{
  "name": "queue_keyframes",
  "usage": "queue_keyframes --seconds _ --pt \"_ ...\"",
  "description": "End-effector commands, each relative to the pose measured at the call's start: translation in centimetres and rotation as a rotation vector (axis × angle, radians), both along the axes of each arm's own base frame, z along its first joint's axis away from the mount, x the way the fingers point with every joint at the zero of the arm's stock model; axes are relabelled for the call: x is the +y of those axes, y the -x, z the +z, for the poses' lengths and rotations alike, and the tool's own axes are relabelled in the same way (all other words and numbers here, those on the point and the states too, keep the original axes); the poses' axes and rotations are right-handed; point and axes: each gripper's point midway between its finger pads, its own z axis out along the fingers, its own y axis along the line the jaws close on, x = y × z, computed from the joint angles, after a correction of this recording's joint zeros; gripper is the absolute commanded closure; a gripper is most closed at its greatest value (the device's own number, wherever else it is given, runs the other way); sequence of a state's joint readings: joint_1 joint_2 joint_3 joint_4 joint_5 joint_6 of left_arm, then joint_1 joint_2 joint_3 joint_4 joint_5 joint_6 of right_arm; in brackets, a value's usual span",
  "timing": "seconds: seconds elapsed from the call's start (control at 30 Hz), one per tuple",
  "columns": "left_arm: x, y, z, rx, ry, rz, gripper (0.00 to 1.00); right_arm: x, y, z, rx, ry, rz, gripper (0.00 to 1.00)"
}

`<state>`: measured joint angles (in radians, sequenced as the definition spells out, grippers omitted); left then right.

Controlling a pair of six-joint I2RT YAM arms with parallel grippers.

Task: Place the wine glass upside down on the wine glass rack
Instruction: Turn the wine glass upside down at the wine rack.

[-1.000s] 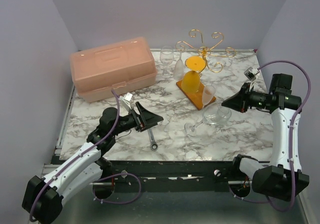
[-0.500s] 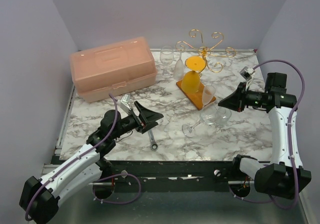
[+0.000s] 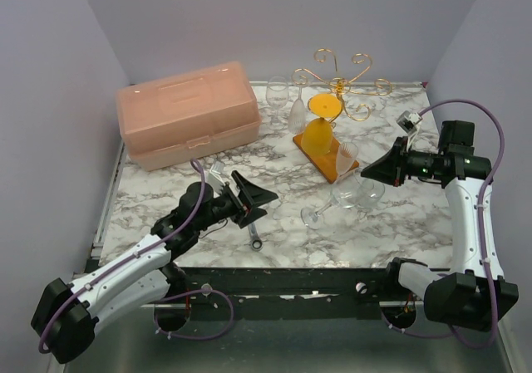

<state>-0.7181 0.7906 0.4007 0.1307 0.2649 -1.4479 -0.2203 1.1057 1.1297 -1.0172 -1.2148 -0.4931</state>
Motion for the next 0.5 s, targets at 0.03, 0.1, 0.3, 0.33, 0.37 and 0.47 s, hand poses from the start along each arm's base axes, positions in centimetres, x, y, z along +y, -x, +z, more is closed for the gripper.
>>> queue_keyframes --seconds 0.03,0.1,0.3,0.33,0.37,0.47 --pt "-0.5 -0.6 1.0 0.011 0.017 0.030 0.03 1.0 0.6 1.2 -0.005 -0.070 0.049 1.00" --pt "-0.8 -0.6 1.0 0.014 0.017 0.027 0.03 1.0 0.6 1.2 -0.006 -0.070 0.051 1.00" --pt "-1.7 -0.8 1.3 0.012 0.028 0.015 0.15 1.1 0.6 1.2 -0.007 -0.072 0.053 1.00" --pt "-1.9 -0.8 1.0 0.022 0.026 0.015 0.16 1.1 0.7 1.2 -0.008 -0.074 0.055 1.00" --pt "-2.2 -0.8 1.1 0.025 0.030 0.012 0.16 1.2 0.7 1.3 -0.010 -0.075 0.058 1.00" --pt "-3.1 -0.7 1.2 0.029 0.033 -0.004 0.18 1.2 0.7 1.4 -0.014 -0.076 0.061 1.00"
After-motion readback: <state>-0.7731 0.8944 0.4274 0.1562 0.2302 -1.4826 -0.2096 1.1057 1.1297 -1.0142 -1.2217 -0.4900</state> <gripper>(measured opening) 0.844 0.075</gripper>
